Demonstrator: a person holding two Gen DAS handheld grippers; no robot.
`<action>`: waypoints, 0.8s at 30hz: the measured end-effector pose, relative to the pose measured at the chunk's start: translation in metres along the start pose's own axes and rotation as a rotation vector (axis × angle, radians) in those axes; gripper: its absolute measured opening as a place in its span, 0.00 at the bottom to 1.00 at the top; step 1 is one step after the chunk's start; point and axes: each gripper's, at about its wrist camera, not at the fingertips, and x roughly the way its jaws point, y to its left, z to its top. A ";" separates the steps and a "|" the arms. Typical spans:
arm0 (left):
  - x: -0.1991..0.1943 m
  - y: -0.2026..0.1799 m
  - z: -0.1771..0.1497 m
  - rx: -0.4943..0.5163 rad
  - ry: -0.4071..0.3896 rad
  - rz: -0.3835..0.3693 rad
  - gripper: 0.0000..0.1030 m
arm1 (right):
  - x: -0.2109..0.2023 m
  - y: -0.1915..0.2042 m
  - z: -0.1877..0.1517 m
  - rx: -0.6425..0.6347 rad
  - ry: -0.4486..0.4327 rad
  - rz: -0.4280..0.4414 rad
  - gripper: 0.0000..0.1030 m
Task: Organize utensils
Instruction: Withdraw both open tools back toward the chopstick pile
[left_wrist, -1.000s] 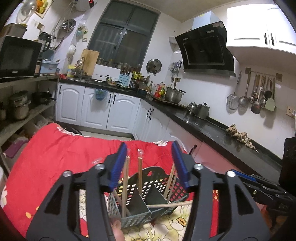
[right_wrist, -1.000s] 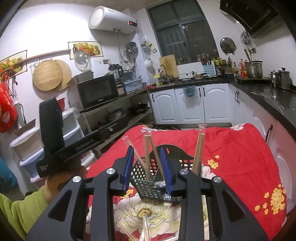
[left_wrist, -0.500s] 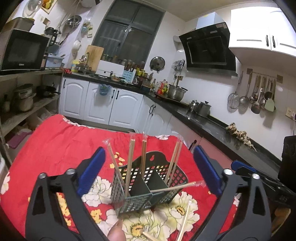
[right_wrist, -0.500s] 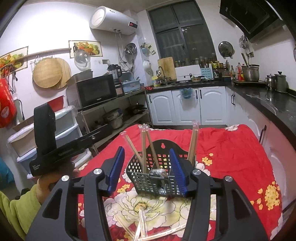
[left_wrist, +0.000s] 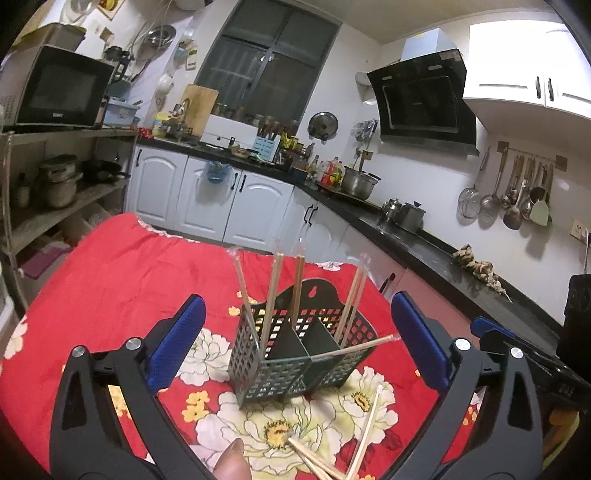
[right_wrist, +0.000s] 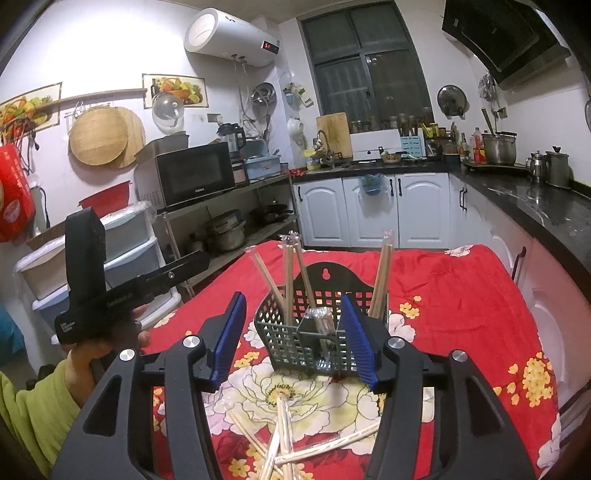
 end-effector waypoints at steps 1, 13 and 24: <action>-0.001 0.000 -0.001 -0.002 0.002 0.001 0.90 | -0.001 0.000 -0.001 -0.001 0.001 -0.002 0.50; 0.002 0.005 -0.024 -0.015 0.073 0.010 0.90 | 0.000 0.006 -0.025 -0.017 0.059 -0.013 0.51; 0.009 0.004 -0.044 -0.014 0.139 0.011 0.90 | 0.002 0.007 -0.050 -0.050 0.115 -0.038 0.51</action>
